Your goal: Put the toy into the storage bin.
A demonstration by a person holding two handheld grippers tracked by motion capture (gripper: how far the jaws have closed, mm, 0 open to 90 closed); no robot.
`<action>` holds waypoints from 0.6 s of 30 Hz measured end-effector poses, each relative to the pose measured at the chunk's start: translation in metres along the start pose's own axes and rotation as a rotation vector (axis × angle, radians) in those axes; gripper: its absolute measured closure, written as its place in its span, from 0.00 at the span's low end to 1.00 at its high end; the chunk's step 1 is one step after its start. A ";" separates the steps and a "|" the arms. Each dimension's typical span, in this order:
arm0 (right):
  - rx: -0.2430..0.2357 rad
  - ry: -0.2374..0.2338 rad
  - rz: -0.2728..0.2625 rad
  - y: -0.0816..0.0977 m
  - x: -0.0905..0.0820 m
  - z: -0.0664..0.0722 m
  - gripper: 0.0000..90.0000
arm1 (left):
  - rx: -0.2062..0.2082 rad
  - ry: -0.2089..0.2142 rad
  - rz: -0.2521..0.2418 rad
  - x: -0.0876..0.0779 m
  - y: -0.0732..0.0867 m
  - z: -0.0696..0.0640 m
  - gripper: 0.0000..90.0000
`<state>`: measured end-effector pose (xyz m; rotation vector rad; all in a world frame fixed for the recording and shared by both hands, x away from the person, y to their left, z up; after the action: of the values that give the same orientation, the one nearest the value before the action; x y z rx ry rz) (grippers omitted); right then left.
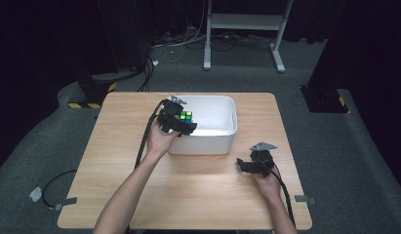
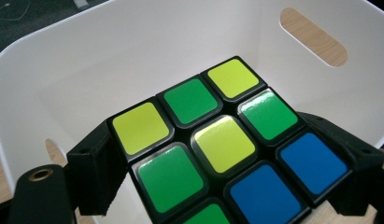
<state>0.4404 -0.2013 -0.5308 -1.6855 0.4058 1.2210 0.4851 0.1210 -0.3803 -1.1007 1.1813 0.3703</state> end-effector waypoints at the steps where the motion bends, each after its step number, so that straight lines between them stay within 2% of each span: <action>1: 0.002 0.000 0.000 0.000 0.000 0.000 0.24 | -0.002 0.000 0.003 0.000 0.001 0.000 0.17; 10: 0.001 0.000 0.000 0.000 0.000 0.000 0.24 | -0.009 -0.004 -0.005 -0.005 0.005 0.003 0.17; 18: 0.002 0.000 0.000 0.000 0.000 0.000 0.24 | -0.013 -0.006 0.008 -0.002 0.009 0.004 0.17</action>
<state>0.4403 -0.2013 -0.5308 -1.6837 0.4068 1.2209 0.4798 0.1287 -0.3829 -1.1058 1.1796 0.3872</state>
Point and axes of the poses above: each handheld gripper's, and its own axes: x roughly forward along the jaws, y roughly out of its underside, z roughly to its left, the point moved 1 cm from there along x, roughly forward along the jaws, and after that the axes turned 15 degrees about z, right-handed, at the moved point
